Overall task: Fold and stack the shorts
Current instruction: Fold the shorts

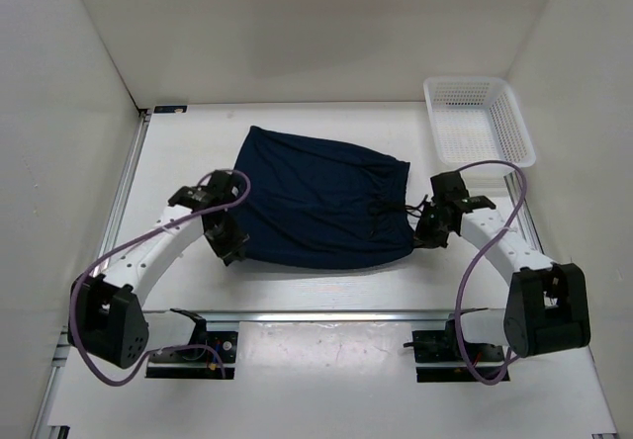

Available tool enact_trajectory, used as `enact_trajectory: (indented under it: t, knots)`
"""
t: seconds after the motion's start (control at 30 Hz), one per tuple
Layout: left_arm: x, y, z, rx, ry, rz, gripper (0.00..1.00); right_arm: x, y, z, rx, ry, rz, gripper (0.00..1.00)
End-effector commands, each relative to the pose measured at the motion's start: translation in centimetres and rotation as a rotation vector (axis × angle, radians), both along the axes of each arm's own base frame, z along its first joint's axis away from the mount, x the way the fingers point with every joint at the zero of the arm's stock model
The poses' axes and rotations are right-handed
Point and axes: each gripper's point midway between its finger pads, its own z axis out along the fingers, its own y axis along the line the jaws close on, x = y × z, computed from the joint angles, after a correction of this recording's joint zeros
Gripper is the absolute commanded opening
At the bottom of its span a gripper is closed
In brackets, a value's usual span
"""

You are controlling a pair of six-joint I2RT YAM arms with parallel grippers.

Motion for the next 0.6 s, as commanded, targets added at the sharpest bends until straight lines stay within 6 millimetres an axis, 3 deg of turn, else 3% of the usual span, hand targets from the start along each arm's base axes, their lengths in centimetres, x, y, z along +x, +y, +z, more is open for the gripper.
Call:
enact_trajectory:
  t: [0.0, 0.1, 0.17, 0.2, 0.27, 0.3, 0.33, 0.4, 0.43, 0.47, 0.5, 0.53, 0.57]
  knots:
    - [3.6, 1.8, 4.4, 0.068, -0.149, 0.016, 0.1, 1.4, -0.7, 2.9, -0.032, -0.065, -0.026, 0.0]
    - [6.8, 3.1, 6.2, 0.082, -0.189, 0.022, 0.1, 2.7, -0.8, 4.5, -0.036, -0.095, -0.04, 0.0]
    - [8.9, 4.3, 6.4, 0.11, -0.181, 0.043, 0.1, 3.7, -0.8, 4.7, -0.044, -0.097, -0.044, 0.0]
    - [10.9, 4.5, 8.0, 0.108, -0.235, 0.036, 0.1, 3.9, -0.8, 4.9, -0.045, -0.092, -0.044, 0.0]
    - [13.3, 5.0, 8.0, 0.12, -0.226, 0.039, 0.1, 5.4, -0.7, 5.9, -0.049, -0.121, -0.049, 0.0]
    - [15.5, 5.3, 10.0, 0.107, -0.287, 0.041, 0.1, 6.0, -0.6, 5.6, -0.052, -0.105, -0.048, 0.0]
    - [16.5, 5.1, 10.5, 0.085, -0.288, 0.034, 0.1, 7.3, -0.3, 6.7, -0.045, -0.136, -0.049, 0.0]
    - [19.2, 5.4, 10.1, 0.074, -0.273, 0.044, 0.1, 8.8, -0.1, 6.6, -0.052, -0.128, -0.063, 0.0]
    - [21.2, 5.3, 12.3, 0.071, -0.337, 0.034, 0.1, 10.1, 0.1, 7.9, -0.046, -0.154, -0.064, 0.0]
    - [23.0, 5.7, 10.9, 0.077, -0.308, 0.048, 0.1, 11.1, 0.3, 7.4, -0.046, -0.137, -0.072, 0.0]
    - [24.4, 6.2, 10.8, 0.069, -0.315, 0.048, 0.1, 11.9, 0.2, 7.5, -0.048, -0.134, -0.081, 0.0]
    - [26.3, 6.0, 12.6, 0.043, -0.364, 0.051, 0.1, 13.7, 0.5, 9.0, -0.034, -0.174, -0.091, 0.0]
    - [28.2, 6.0, 10.1, 0.05, -0.325, 0.04, 0.1, 14.6, 0.7, 7.9, -0.042, -0.142, -0.09, 0.0]
